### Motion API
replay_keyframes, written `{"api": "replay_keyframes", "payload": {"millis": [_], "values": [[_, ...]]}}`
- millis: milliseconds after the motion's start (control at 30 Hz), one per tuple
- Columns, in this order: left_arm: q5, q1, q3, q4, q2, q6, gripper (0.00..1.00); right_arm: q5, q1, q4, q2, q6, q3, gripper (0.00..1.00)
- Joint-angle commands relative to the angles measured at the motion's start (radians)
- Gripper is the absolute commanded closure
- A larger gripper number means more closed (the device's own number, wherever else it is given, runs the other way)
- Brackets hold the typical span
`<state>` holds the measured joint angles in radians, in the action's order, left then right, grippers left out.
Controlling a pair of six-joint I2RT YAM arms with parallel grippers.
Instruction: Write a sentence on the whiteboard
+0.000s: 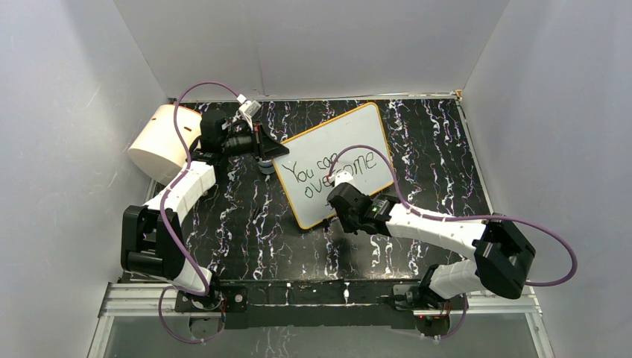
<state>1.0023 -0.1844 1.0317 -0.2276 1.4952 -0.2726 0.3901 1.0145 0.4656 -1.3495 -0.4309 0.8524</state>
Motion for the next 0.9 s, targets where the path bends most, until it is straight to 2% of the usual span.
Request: {"api": "replay_keyframes", "payload": {"millis": [0, 867], "values": [[-0.010, -0.044, -0.030, 0.131, 0.029, 0.068, 1.00, 0.016, -0.003, -0.052, 0.012, 0.011, 0.016, 1.00], [-0.007, -0.044, -0.032, 0.131, 0.034, 0.068, 1.00, 0.093, -0.005, -0.118, 0.029, 0.071, 0.079, 1.00]]}}
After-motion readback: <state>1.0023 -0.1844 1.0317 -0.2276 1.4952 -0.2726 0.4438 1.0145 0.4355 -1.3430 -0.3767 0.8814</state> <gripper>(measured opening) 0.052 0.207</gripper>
